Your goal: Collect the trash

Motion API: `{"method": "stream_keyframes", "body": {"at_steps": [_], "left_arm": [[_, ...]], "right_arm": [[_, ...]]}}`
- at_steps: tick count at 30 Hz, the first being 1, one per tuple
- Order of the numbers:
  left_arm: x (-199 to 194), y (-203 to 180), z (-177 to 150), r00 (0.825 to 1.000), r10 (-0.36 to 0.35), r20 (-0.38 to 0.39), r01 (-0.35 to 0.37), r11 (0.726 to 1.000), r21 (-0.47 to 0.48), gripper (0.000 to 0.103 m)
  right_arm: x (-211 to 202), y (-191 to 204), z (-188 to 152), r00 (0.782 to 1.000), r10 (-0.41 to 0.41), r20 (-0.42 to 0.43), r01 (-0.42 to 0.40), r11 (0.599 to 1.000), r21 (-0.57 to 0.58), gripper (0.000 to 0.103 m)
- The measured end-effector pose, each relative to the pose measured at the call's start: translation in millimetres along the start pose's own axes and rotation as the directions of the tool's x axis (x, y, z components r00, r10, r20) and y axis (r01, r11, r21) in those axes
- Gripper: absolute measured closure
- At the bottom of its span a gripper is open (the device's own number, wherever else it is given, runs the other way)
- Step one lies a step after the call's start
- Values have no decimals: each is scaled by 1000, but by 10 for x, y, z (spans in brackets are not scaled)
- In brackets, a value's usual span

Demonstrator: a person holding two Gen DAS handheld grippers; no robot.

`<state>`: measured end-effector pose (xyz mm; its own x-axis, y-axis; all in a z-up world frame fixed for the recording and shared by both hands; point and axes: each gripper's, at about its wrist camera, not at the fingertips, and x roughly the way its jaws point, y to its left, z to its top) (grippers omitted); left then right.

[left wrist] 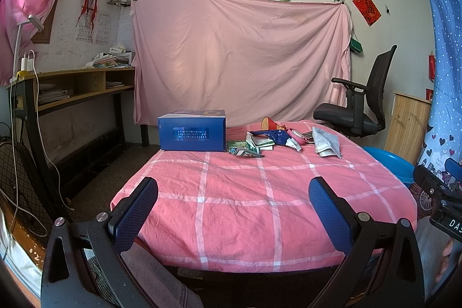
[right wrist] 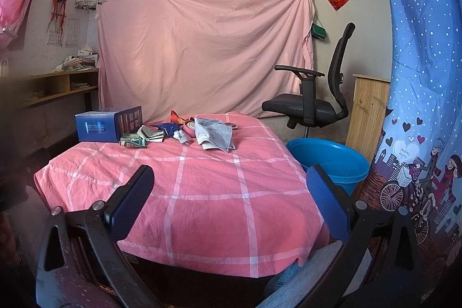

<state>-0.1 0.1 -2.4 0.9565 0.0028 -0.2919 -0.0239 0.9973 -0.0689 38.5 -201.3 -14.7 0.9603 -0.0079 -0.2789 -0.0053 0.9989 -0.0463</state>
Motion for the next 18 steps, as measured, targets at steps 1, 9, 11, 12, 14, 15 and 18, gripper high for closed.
{"method": "stream_keyframes", "body": {"at_steps": [1, 9, 11, 12, 14, 15, 18], "left_arm": [[1, -3, 2, 1000, 0, 0, 0, 1000, 1, 1], [8, -7, -9, 1000, 0, -3, 0, 1000, -2, 1], [33, -29, -23, 1000, 0, -8, 0, 1000, 0, 1], [63, -56, -44, 1000, -1, -9, 1, 1000, 3, 1], [89, -60, -29, 1000, -5, -18, 5, 1000, 6, 1], [111, -59, -18, 1000, -8, -25, 9, 1000, 5, 1], [155, -46, 54, 998, -24, -52, 23, 1000, -20, 1]], "right_arm": [[1, -11, -11, 1000, 0, -1, 0, 1000, 0, 0], [-9, -10, 10, 1000, 3, 3, -3, 1000, 3, 0], [-29, -28, 33, 1000, 3, 12, -3, 1000, 5, 0], [-36, -23, 40, 1000, 4, 17, -4, 1000, 5, 0], [-34, -11, 64, 1000, 11, 20, -12, 1000, 4, 0], [-26, -5, 80, 1000, 17, 19, -17, 1000, 3, 0], [15, -2, 134, 999, 34, 17, -34, 999, 2, 0]]}}
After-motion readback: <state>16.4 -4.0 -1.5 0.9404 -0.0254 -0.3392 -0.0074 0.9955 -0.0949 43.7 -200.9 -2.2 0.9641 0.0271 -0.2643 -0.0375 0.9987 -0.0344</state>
